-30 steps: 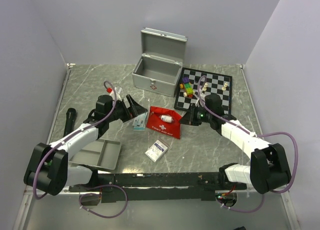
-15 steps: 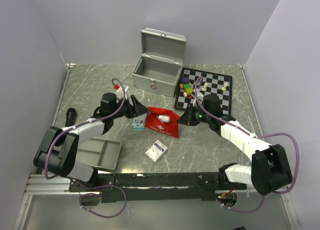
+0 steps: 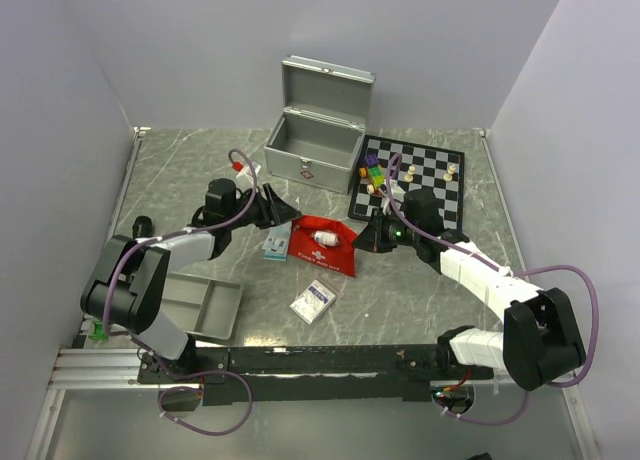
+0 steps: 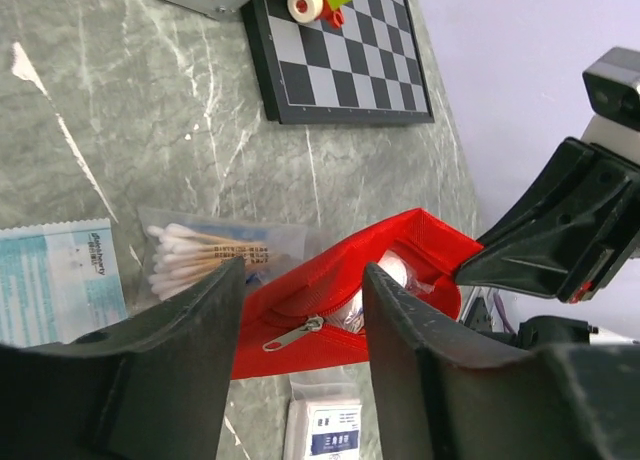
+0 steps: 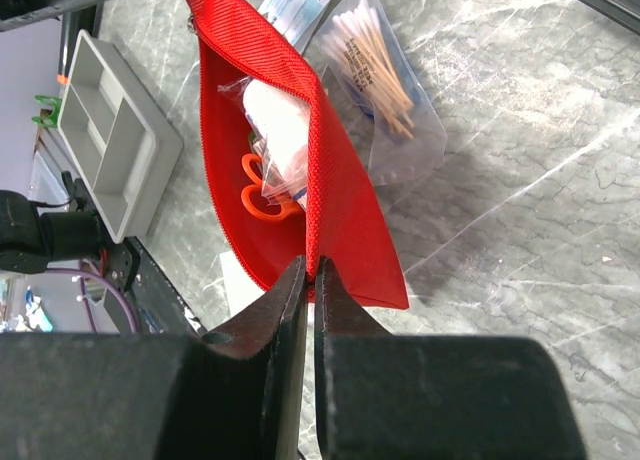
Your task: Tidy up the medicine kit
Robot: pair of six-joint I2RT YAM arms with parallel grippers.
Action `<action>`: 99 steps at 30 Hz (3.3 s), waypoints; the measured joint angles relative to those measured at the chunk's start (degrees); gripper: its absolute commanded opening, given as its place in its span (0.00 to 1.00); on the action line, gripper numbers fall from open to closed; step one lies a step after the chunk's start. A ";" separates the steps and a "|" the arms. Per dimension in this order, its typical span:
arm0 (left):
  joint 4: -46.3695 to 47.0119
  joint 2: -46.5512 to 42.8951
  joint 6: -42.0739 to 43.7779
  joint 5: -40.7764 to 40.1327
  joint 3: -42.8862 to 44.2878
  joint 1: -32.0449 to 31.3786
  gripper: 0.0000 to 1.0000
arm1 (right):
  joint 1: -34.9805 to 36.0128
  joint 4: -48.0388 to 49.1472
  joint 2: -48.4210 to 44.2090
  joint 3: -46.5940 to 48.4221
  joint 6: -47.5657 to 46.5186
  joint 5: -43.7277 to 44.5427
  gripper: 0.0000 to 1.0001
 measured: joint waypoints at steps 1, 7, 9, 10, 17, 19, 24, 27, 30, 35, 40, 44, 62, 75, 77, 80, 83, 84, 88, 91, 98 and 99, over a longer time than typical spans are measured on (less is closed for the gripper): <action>0.37 0.31 0.00 0.46 -0.02 0.00 0.54 | 0.00 -0.02 0.00 0.00 -0.04 0.00 0.00; 2.19 0.37 0.11 2.89 -1.20 0.02 0.50 | 0.04 0.04 0.00 0.00 -0.20 0.00 0.00; 2.56 0.37 0.13 3.50 -1.20 0.02 0.43 | 0.04 0.13 0.00 -0.02 -0.20 -0.02 0.00; 2.93 0.44 0.09 3.87 -1.20 0.02 0.39 | 0.04 0.15 0.00 -0.04 -0.20 -0.02 0.00; 4.96 1.55 -0.35 5.40 -1.31 0.02 0.26 | 0.04 0.28 0.00 -0.33 -0.24 -0.02 0.00; 5.38 1.60 -0.33 5.68 -1.31 0.02 0.31 | 0.04 0.33 0.00 -0.42 -0.24 -0.02 0.00; 5.49 1.64 -0.35 6.05 -1.31 0.02 0.54 | 0.04 0.37 0.00 -0.57 -0.24 -0.02 0.00; 5.16 1.64 -0.11 5.99 -1.31 0.00 0.53 | 0.04 0.37 0.00 -0.57 -0.24 -0.02 0.00; 4.37 1.64 0.66 5.95 -1.31 -0.13 0.48 | 0.04 0.37 0.00 -0.57 -0.24 -0.02 0.00; 3.58 2.03 1.57 5.90 -1.29 -1.05 0.33 | 0.04 0.37 0.00 -0.57 -0.24 -0.04 0.00; 2.71 2.99 2.21 5.97 -1.05 -1.25 0.17 | 0.04 0.35 0.00 -0.59 -0.22 -0.15 0.00; 1.86 2.99 2.58 5.95 -0.90 -1.31 0.01 | 0.04 0.35 0.00 -0.59 -0.22 -0.15 0.01; -15.58 -10.19 -6.34 -12.26 -2.01 -2.38 0.01 | 7.56 -1.27 -8.41 3.61 -1.36 7.78 0.22; -18.08 -13.09 -13.68 -19.39 -10.05 -4.81 0.01 | 12.52 0.50 9.86 5.60 -1.51 0.24 0.13; -16.98 -15.15 -13.55 -19.58 -11.21 -5.49 0.01 | 12.52 0.85 12.55 7.30 -0.57 0.76 0.13; -14.95 -17.59 -12.63 -19.78 -12.13 -6.58 0.01 | 12.52 1.27 17.09 10.80 0.50 2.23 0.13; -13.18 -20.04 -10.99 -20.57 -13.03 -8.04 0.01 | 12.52 0.55 21.97 13.77 1.38 3.98 0.14; -12.85 -20.65 -10.67 -20.87 -13.35 -8.50 0.01 | 12.52 0.31 22.71 14.12 1.55 4.09 0.15; -12.48 -22.45 -9.14 -22.34 -14.64 -9.77 0.01 | 12.81 -0.96 23.02 14.23 1.79 5.18 0.17; -12.61 -23.41 -8.55 -23.87 -15.13 -10.10 0.01 | 12.85 0.04 20.22 12.09 1.79 6.71 0.22; -17.14 -24.57 -9.53 -28.92 -15.10 -10.14 0.01 | 14.21 0.00 8.48 9.64 0.96 9.07 0.44; -17.97 -24.57 -9.75 -29.66 -15.10 -10.12 0.01 | 14.91 -0.02 7.56 9.77 0.79 9.40 0.46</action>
